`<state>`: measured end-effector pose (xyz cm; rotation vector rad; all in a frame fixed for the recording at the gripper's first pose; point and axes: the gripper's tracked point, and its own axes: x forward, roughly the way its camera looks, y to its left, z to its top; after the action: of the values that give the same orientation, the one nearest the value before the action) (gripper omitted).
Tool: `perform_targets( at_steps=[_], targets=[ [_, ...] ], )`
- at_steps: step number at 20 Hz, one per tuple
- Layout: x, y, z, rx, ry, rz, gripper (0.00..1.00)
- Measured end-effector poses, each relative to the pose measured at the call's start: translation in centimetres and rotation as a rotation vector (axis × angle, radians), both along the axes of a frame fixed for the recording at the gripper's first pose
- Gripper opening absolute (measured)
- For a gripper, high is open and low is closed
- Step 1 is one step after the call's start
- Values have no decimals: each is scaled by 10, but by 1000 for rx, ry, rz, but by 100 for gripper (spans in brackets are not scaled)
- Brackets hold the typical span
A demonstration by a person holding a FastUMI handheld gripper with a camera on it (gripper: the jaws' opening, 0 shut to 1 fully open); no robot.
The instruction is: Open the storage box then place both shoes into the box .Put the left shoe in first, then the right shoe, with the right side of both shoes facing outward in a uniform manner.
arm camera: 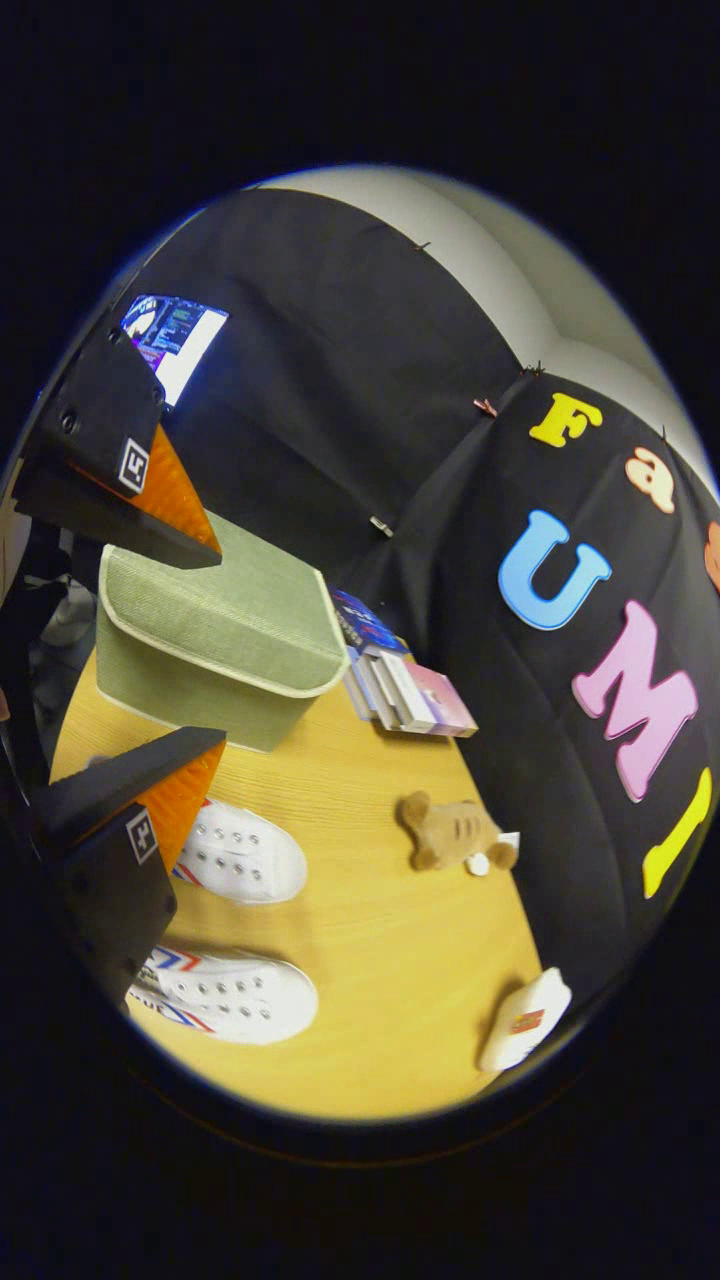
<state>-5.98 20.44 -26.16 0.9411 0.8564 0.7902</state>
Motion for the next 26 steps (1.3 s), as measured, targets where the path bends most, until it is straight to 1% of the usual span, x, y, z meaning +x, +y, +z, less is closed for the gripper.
perform_targets(
  at_steps=[1,3,7,10,14,17,18,23,24,26],
  targets=[
    [-6,10,-10,34,40,33,98],
    [-17,24,-20,112,110,75,97],
    [-22,45,-34,258,224,119,98],
    [-20,59,-43,325,287,137,97],
    [-27,80,-52,365,360,177,97],
    [-21,85,-37,476,418,167,97],
    [-19,89,-38,494,432,163,97],
    [-12,93,-37,519,457,148,97],
    [-12,92,-37,516,465,146,95],
    [-14,95,-37,508,477,146,95]
  ],
)
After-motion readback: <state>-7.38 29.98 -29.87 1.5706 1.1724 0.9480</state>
